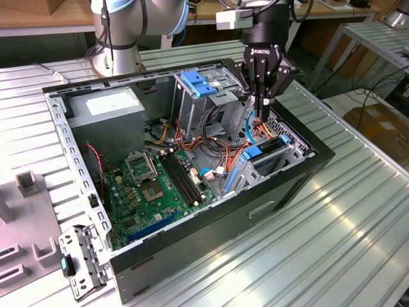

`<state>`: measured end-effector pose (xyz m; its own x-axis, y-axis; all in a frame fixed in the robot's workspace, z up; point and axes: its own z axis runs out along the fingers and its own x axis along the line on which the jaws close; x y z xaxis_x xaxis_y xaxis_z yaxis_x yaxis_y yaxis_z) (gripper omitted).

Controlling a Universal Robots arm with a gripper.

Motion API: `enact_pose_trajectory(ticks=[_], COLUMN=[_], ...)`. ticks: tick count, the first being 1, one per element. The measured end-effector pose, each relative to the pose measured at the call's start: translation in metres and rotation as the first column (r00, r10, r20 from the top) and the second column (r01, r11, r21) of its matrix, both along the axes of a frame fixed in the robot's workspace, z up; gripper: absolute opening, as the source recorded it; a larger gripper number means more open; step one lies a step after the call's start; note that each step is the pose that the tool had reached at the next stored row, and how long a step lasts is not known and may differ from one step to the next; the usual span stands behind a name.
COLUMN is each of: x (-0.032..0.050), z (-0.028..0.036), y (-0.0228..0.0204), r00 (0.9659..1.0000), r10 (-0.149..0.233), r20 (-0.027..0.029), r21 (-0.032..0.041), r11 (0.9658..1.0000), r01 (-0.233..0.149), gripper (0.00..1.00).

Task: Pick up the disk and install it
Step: 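Insert the second disk wire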

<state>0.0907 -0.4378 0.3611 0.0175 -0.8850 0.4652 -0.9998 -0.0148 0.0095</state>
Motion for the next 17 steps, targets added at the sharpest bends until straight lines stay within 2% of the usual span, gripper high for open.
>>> enact_pose_trajectory(ticks=[6,8,13,14,15,16,17], x=[-0.0001,-0.0001,-0.0002,-0.0003,-0.0005,-0.0006,-0.0006], z=[-0.0004,-0.0004,-0.0006,-0.0009,-0.0012,-0.0014,-0.0015], y=[-0.0006,-0.0046,-0.0104,-0.0146,-0.0178,-0.0206,-0.0216], r00=[1.0,1.0,1.0,1.0,1.0,1.0,1.0], r10=[0.0,0.002,0.003,0.003,0.003,0.003,0.003], r20=[0.0001,0.0,0.0001,0.0001,0.0001,0.0002,0.0003], r21=[0.0007,0.0021,0.0022,0.0034,0.0078,0.0383,0.0618], r11=[1.0,1.0,1.0,1.0,1.0,0.9993,0.9981], r01=[0.0,-0.002,-0.003,-0.003,-0.003,-0.003,-0.003], gripper=[0.16,0.16,0.16,0.16,0.16,0.16,0.16])
